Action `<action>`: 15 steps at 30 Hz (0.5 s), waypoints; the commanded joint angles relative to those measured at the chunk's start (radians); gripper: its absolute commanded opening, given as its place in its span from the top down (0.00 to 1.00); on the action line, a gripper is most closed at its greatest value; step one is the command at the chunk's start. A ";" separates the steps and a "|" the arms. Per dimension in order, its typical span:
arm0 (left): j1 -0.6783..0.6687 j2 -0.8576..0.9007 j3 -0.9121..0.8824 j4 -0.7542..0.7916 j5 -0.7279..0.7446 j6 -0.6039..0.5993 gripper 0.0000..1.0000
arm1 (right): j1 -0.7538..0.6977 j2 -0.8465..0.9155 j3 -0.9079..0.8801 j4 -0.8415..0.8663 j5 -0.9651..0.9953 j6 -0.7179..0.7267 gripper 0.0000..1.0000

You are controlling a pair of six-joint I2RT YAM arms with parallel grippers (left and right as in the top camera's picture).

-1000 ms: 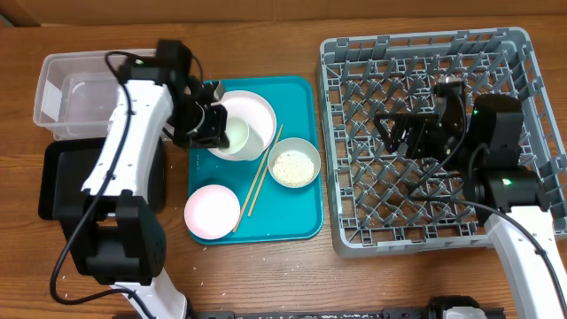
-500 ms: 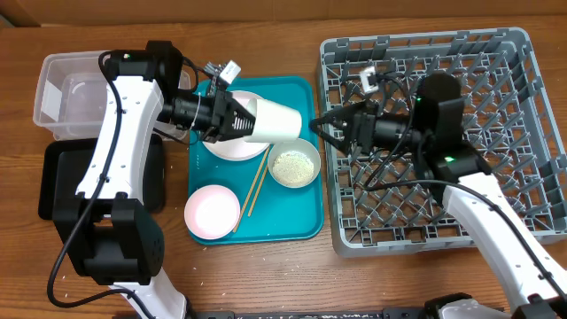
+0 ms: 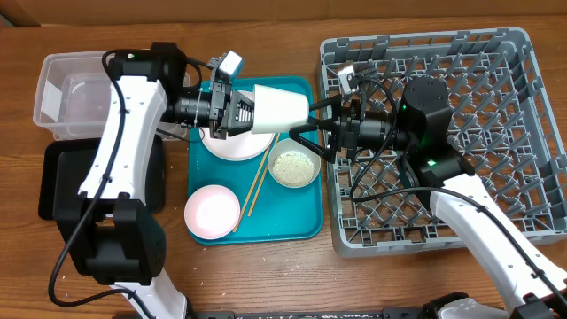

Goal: Sort waste into correct bins and load items into the dishwasher
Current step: 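Lift the cup toward the right gripper and grasp it with right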

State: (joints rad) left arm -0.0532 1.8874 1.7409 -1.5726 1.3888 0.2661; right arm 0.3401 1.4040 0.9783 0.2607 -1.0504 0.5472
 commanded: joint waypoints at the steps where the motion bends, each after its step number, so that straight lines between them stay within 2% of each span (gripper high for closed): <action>1: -0.017 -0.002 0.020 -0.022 0.072 0.026 0.96 | 0.000 0.013 0.020 0.045 -0.014 0.031 0.04; 8: -0.028 -0.002 0.020 -0.035 0.067 0.026 0.96 | 0.001 0.017 0.020 0.087 -0.014 0.034 0.04; 15: -0.037 -0.002 0.020 -0.043 0.060 0.026 0.96 | 0.001 0.017 0.020 0.151 -0.014 0.034 0.13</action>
State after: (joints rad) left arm -0.0788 1.8874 1.7409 -1.6093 1.4216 0.2661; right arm 0.3401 1.4178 0.9783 0.3840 -1.0580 0.5766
